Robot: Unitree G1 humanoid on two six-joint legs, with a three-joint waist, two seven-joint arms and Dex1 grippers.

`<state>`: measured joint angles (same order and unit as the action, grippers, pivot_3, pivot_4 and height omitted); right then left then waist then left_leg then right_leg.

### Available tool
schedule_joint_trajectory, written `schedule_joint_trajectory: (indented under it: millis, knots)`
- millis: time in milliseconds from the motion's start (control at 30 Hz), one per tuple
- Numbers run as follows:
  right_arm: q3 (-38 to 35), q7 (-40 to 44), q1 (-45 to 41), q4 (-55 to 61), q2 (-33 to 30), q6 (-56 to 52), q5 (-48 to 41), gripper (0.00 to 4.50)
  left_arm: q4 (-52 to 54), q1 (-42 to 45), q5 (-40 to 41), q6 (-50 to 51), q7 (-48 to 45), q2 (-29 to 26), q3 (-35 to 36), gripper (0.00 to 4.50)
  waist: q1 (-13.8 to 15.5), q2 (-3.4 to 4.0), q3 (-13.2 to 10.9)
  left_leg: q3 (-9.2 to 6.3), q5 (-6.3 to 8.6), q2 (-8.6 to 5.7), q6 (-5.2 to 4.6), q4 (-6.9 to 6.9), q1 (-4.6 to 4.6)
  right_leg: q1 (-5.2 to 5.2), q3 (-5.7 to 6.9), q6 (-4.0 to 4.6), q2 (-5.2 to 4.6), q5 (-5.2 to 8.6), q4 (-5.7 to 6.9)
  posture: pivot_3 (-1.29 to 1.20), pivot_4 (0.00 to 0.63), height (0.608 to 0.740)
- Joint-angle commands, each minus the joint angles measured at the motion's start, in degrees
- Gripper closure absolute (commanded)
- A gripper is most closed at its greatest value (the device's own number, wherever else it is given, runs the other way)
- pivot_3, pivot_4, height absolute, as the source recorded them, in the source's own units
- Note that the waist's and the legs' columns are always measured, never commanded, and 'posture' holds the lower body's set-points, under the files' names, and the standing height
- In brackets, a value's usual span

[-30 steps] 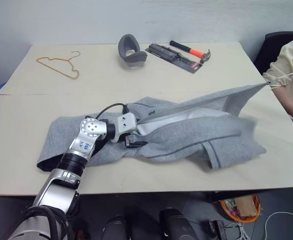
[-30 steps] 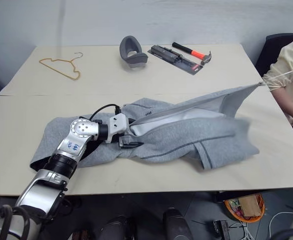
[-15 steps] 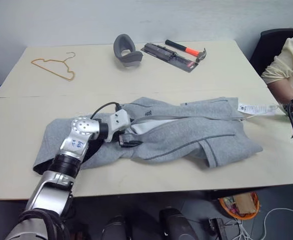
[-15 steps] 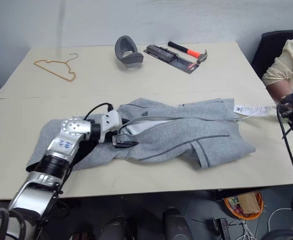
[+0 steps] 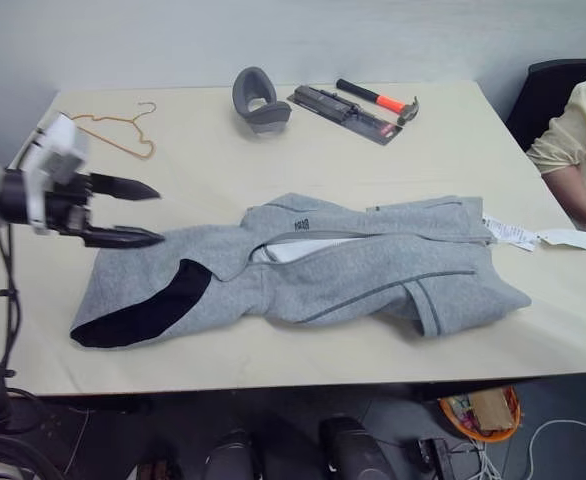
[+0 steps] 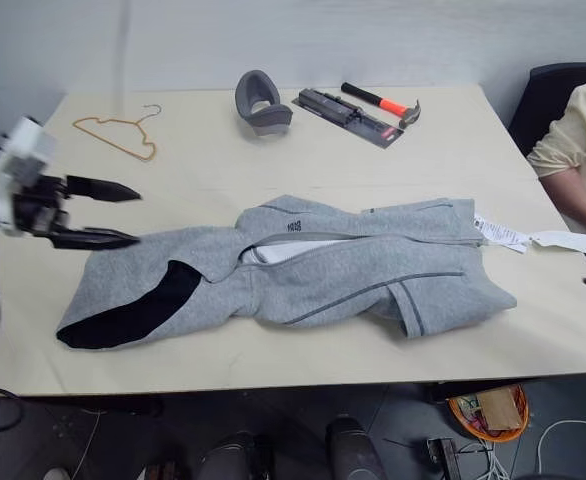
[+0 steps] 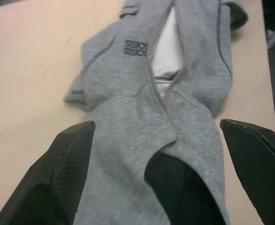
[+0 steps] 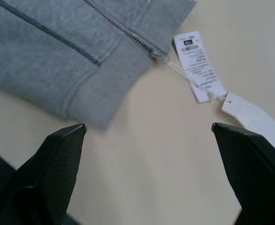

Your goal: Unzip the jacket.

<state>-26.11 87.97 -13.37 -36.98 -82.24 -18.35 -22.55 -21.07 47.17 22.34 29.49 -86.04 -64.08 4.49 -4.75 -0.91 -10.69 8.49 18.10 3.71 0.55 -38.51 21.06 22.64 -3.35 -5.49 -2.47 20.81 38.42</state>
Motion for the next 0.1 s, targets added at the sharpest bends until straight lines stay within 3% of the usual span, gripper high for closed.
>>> schedule_joint_trajectory:
  millis: [33, 100]
  knots:
    - [-9.0, 4.5, 5.1, 5.4, -1.6, -4.6, -5.2, 0.02, -0.3, -0.2, 1.1, -1.3, -3.8, -2.1, 1.7, 0.00, 0.0, -0.07, 0.0, 0.00, 0.00, -0.01, 0.00, 0.01, 0.00, 0.00, 0.01, 0.00, 0.00, 0.00, -0.01, 0.00, 0.150, 0.740]
    - [-11.1, 3.7, 5.9, 6.9, -0.4, -5.5, -5.2, 0.02, 0.3, -2.0, 0.7, -2.9, -3.8, -2.9, 1.9, 0.00, 0.0, -0.09, 0.0, -0.03, 0.01, 0.00, 0.00, -0.06, 0.02, -0.02, 0.02, 0.01, 0.02, -0.01, 0.01, 0.00, 0.150, 0.740]
